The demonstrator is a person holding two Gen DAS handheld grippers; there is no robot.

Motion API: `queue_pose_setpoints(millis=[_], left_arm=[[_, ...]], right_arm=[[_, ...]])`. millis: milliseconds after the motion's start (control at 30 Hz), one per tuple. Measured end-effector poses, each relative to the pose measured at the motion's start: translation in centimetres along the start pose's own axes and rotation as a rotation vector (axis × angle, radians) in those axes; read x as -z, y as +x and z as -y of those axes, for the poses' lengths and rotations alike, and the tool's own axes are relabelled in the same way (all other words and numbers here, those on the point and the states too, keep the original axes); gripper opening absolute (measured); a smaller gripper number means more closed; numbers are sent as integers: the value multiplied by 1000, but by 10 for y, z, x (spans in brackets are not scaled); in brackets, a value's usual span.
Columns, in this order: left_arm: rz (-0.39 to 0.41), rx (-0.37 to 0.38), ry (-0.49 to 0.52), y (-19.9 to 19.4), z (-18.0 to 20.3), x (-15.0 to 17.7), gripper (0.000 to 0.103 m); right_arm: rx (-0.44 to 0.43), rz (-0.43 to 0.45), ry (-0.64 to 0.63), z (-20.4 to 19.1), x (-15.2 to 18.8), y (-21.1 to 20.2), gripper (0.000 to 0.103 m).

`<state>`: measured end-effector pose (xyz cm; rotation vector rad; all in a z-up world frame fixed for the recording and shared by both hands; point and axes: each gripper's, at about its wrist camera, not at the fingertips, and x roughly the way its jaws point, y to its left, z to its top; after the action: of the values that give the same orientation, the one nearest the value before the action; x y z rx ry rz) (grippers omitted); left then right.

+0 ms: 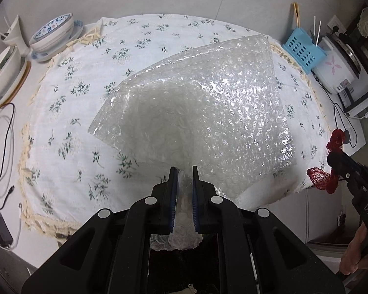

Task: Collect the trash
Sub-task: 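Lift the bubble wrap and red mesh bag and carry both over the black bin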

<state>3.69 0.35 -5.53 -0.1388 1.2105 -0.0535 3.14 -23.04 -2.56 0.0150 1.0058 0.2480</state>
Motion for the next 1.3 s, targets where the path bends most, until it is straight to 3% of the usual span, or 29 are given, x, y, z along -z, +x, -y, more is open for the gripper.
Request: queue_pose_setpoints(millis=[567,1300], left_arm=[[-19,-12,-1,-17,20,81,10],[-129,-20,-13,23,34,187,10]], right_arm=[[-7,-24,-6,18,63,-26,19],[-49,-128,-59,12,150,-5,19]])
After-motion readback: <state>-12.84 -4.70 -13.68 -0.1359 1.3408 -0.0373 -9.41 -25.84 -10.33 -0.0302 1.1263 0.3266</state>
